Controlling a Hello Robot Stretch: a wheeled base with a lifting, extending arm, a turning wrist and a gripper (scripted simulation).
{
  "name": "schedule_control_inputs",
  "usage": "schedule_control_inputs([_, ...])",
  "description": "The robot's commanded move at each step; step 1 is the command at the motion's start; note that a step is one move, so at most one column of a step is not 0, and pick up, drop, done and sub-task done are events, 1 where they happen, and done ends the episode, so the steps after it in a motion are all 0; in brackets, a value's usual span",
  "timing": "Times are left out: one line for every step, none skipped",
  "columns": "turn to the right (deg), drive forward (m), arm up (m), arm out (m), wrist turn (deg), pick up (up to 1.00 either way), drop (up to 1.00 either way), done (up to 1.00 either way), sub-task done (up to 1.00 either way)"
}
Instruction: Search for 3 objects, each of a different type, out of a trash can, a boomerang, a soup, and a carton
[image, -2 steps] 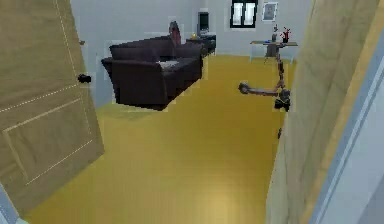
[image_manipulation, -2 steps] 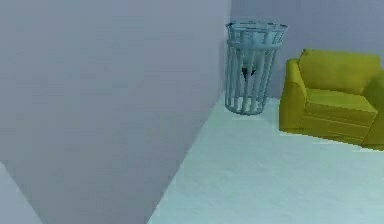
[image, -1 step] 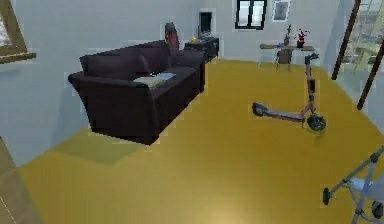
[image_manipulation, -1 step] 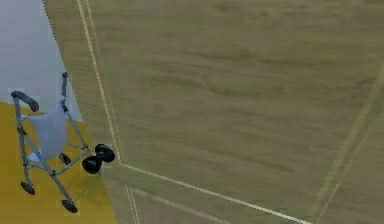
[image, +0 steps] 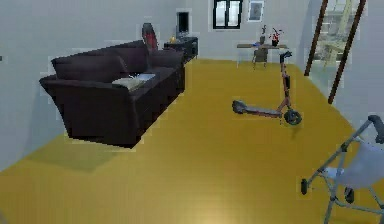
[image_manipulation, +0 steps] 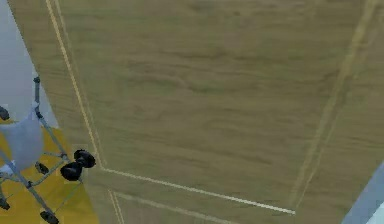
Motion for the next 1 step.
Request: schedule_control_inputs([0.0, 0.30, 0.00, 0.00, 0.0, 0.00, 0.00, 0.00, 0.00])
